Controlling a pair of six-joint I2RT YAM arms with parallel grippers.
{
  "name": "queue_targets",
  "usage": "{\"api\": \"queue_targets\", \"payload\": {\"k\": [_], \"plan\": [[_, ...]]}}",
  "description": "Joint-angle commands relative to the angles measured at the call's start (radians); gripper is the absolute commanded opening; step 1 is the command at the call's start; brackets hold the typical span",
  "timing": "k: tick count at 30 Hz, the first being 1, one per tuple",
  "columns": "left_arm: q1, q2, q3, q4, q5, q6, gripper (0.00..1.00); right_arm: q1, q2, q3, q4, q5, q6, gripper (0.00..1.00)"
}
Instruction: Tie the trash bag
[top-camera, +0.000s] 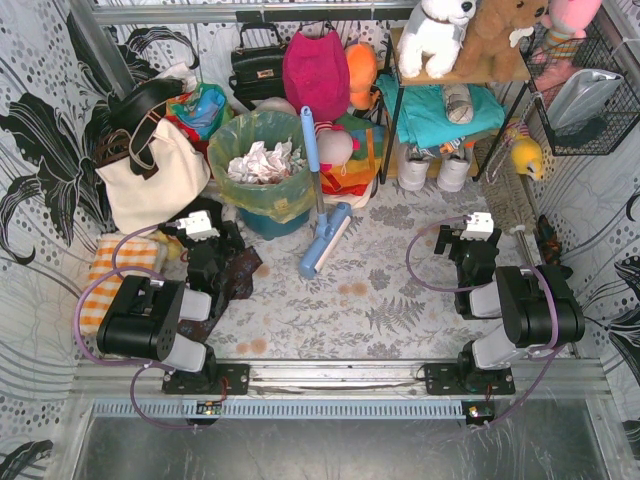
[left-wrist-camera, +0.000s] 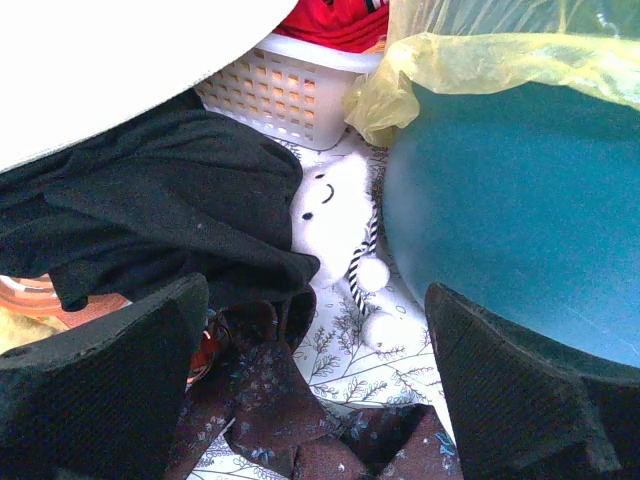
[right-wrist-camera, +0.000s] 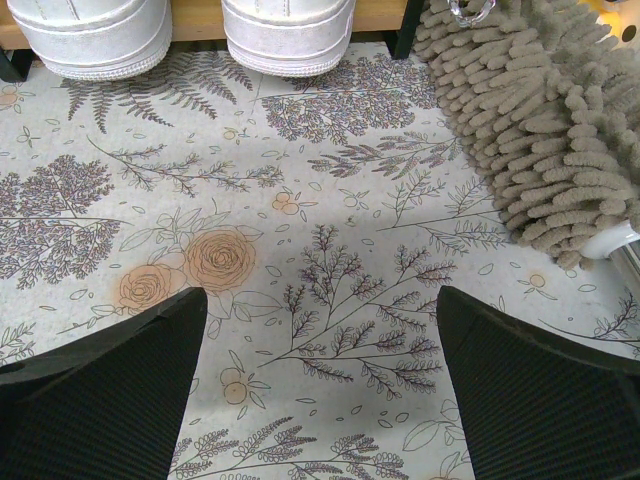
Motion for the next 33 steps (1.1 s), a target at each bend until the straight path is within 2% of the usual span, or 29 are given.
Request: {"api": "queue_targets", "payload": {"k": [1, 10, 16, 21, 23, 28, 33], "plan": [[0.006, 0.002, 0.015, 0.032, -0.001, 0.011, 0.98, 0.005, 0.004, 0.0, 0.032, -0.014, -0.007, 0.97], [0.004, -0.009, 0.009, 0.038, 0.008, 0.028, 0.98, 0.006, 0.001, -0.01, 0.053, 0.015, -0.013, 0.97], [-0.01, -0.115, 0.009, -0.058, -0.005, 0.035, 0.98, 0.005, -0.12, -0.002, -0.069, 0.034, -0.013, 0.97], [-0.027, -0.324, 0.032, -0.296, -0.068, -0.01, 0.98, 0.006, -0.295, 0.01, -0.269, 0.06, 0.027, 0.97], [-0.034, -0.406, 0.062, -0.433, -0.11, -0.043, 0.98, 0.005, -0.376, 0.043, -0.431, 0.056, 0.085, 0.97], [-0.059, -0.58, 0.178, -0.849, -0.214, -0.132, 0.98, 0.005, -0.568, 0.091, -0.697, -0.048, 0.164, 0.97], [-0.063, -0.721, 0.28, -1.114, -0.272, -0.218, 0.98, 0.006, -0.721, 0.165, -0.954, -0.127, 0.241, 0.97]]}}
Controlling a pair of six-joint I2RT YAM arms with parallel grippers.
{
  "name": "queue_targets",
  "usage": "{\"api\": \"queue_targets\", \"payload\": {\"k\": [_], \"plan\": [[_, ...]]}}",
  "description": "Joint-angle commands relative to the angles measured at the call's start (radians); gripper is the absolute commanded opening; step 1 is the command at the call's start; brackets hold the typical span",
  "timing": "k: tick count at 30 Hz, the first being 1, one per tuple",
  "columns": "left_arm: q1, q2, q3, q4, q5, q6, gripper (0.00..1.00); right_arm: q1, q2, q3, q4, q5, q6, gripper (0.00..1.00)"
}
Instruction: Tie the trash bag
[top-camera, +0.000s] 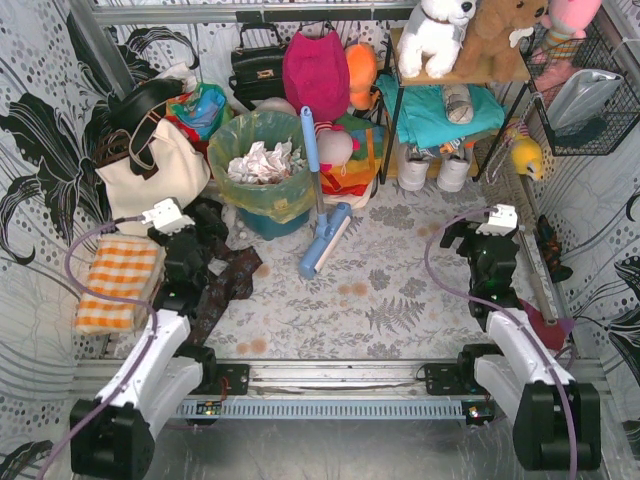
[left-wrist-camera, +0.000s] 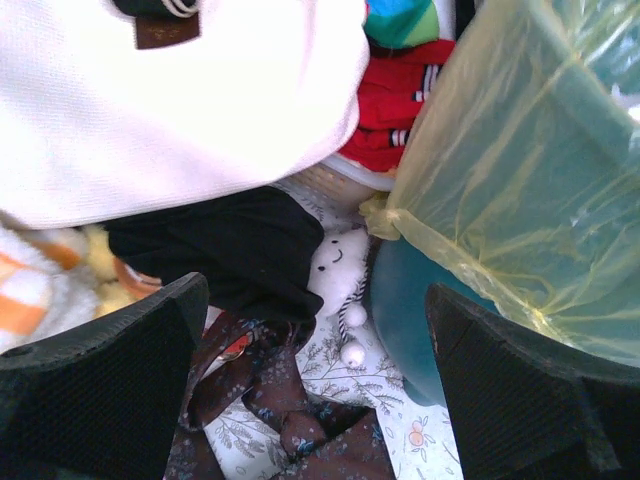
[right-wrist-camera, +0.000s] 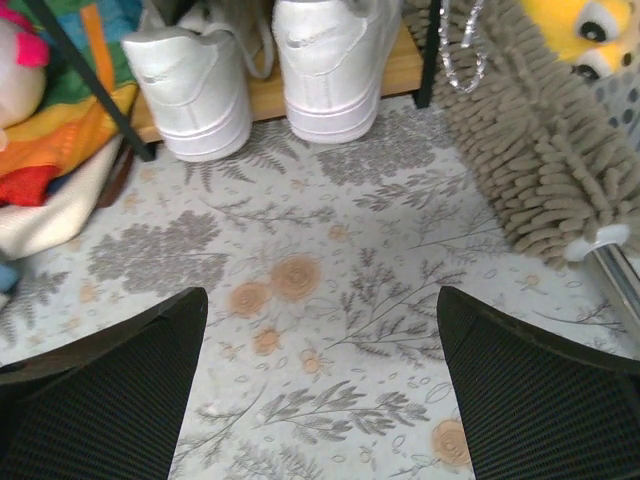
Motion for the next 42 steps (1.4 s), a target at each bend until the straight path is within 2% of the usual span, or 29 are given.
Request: {"api": "queue_targets", "payload": {"k": [1, 6, 11, 19, 24, 35, 42], "plan": [[-0.006, -0.1, 0.108, -0.335, -0.095, -0.112, 0.98, 0.005, -0.108, 0.105, -0.312, -0.101, 0.112, 0.97], [-0.005, -0.157, 0.253, -0.556, -0.1, -0.119, 0.98, 0.007, -0.15, 0.258, -0.587, -0.194, 0.128, 0.97], [-0.006, -0.164, 0.311, -0.663, -0.058, -0.093, 0.98, 0.005, -0.139, 0.399, -0.732, -0.291, 0.13, 0.97], [-0.006, -0.14, 0.286, -0.585, 0.109, -0.102, 0.98, 0.006, -0.156, 0.54, -0.843, -0.376, 0.168, 0.97], [-0.006, -0.122, 0.301, -0.586, 0.14, -0.103, 0.98, 0.006, -0.169, 0.614, -0.9, -0.421, 0.178, 0.99], [-0.006, -0.126, 0.305, -0.597, 0.157, -0.111, 0.98, 0.006, -0.129, 0.777, -0.965, -0.556, 0.222, 0.87], [-0.006, -0.141, 0.302, -0.574, 0.24, -0.099, 0.98, 0.007, -0.067, 0.84, -0.904, -0.715, 0.254, 0.86]]}}
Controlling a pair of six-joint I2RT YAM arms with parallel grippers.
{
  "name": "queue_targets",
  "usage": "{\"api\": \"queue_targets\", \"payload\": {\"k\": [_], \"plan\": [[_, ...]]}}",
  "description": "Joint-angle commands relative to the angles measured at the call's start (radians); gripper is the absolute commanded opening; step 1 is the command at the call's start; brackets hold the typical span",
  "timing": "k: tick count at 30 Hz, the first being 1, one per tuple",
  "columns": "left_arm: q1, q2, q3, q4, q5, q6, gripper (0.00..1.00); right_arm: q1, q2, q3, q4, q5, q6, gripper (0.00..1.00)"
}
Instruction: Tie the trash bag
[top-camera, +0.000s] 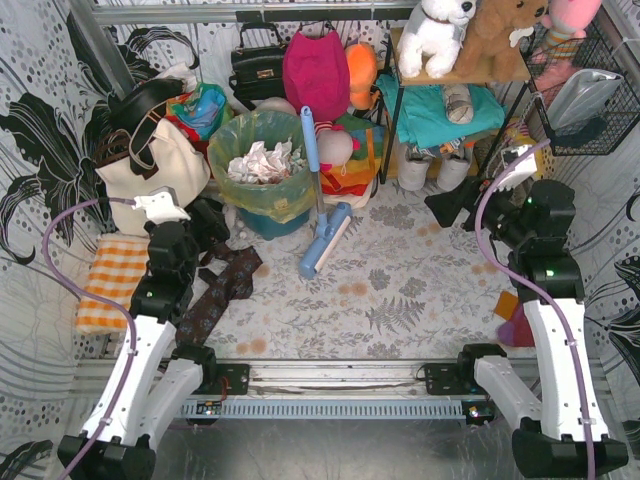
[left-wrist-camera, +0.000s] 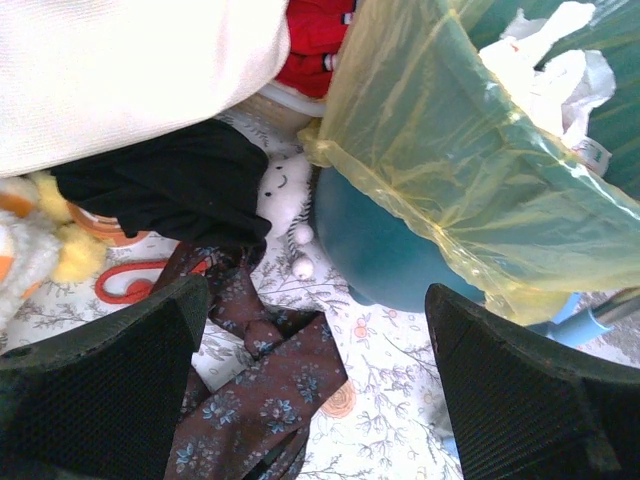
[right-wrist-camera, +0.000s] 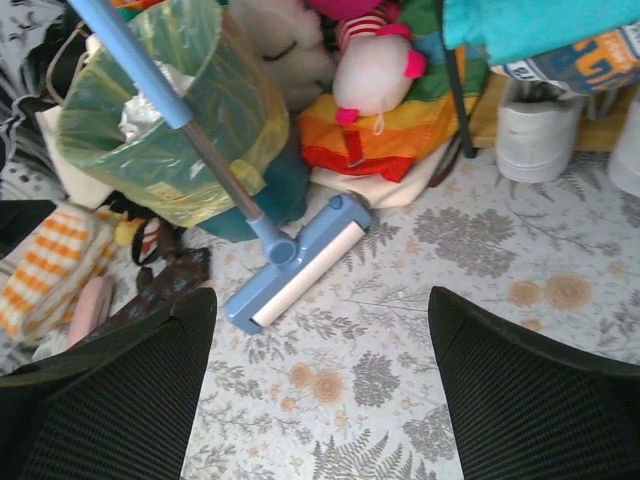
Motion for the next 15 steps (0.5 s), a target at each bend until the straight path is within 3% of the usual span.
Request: {"api": "queue_targets", "payload": {"k": [1, 5, 11, 15], "plan": [[-0.006, -0.017, 0.01, 0.044, 0.093, 0.004, 0.98, 0.007, 0.035, 0.059, 0.054, -0.156, 0.039, 0.86], [-0.006, -0.018, 0.005, 0.07, 0.186, 0.013, 0.98, 0.042, 0.082, 0.093, 0.122, -0.216, 0.062, 0.82], [-0.006, -0.03, 0.002, 0.097, 0.312, 0.028, 0.98, 0.272, 0.225, 0.201, 0.124, -0.061, -0.014, 0.82], [-0.007, -0.051, -0.013, 0.118, 0.365, 0.038, 0.98, 0.328, 0.333, 0.264, 0.163, -0.023, -0.016, 0.81]]}}
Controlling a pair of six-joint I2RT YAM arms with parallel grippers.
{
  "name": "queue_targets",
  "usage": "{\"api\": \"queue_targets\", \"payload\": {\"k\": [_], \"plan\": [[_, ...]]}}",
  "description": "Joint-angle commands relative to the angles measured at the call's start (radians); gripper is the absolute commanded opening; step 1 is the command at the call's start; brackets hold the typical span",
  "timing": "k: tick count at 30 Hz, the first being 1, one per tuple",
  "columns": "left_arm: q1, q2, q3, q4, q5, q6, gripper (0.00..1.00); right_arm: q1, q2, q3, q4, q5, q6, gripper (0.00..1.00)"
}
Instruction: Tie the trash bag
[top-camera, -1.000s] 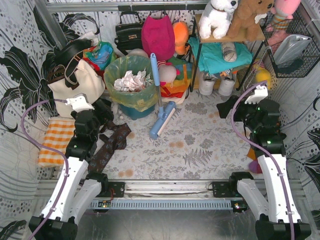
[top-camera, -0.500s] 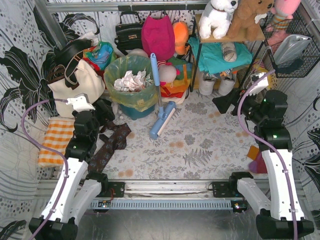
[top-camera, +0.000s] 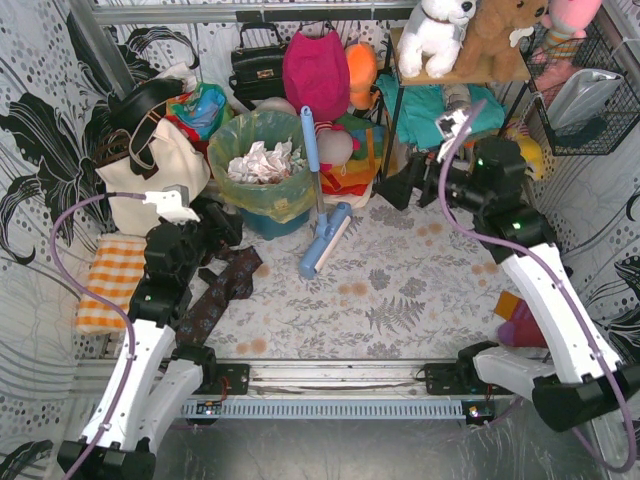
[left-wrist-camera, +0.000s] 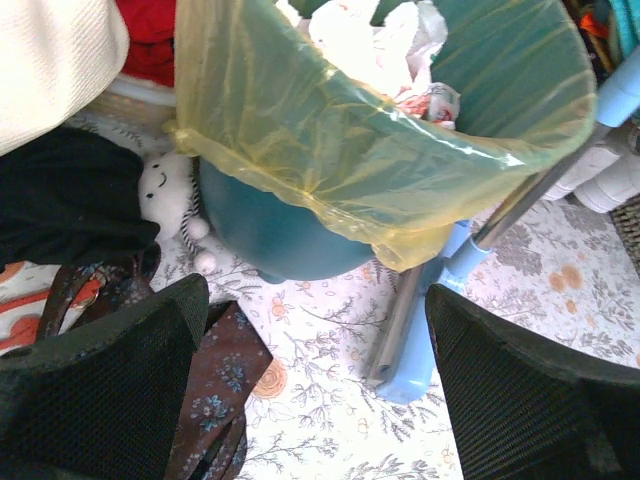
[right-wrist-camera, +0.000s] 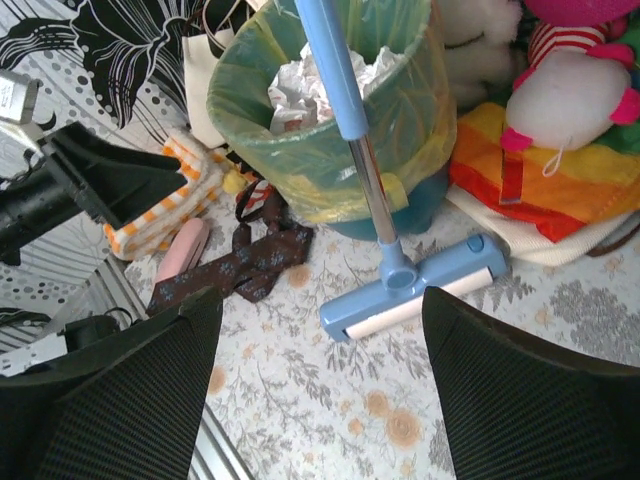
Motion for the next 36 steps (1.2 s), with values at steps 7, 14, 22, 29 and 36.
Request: {"api": "queue_targets", "payload": {"k": [7, 14, 22, 29, 36], "plan": [[-0.007, -0.048, -0.013, 0.075, 0.057, 0.035, 0.98, 0.076, 0.246, 0.16, 0.157, 0.03, -0.062, 0.78], [-0.007, -0.051, -0.013, 0.077, 0.067, 0.039, 0.98, 0.151, 0.414, 0.29, 0.174, 0.04, -0.117, 0.75], [-0.007, -0.04, -0.01, 0.072, 0.043, 0.041, 0.98, 0.204, 0.551, 0.392, 0.196, 0.057, -0.127, 0.59], [-0.007, -0.022, -0.006, 0.065, 0.033, 0.041, 0.98, 0.232, 0.653, 0.468, 0.236, 0.071, -0.127, 0.54], [-0.007, -0.014, -0.002, 0.053, 0.016, 0.041, 0.98, 0.254, 0.729, 0.55, 0.229, 0.076, -0.138, 0.51]]}}
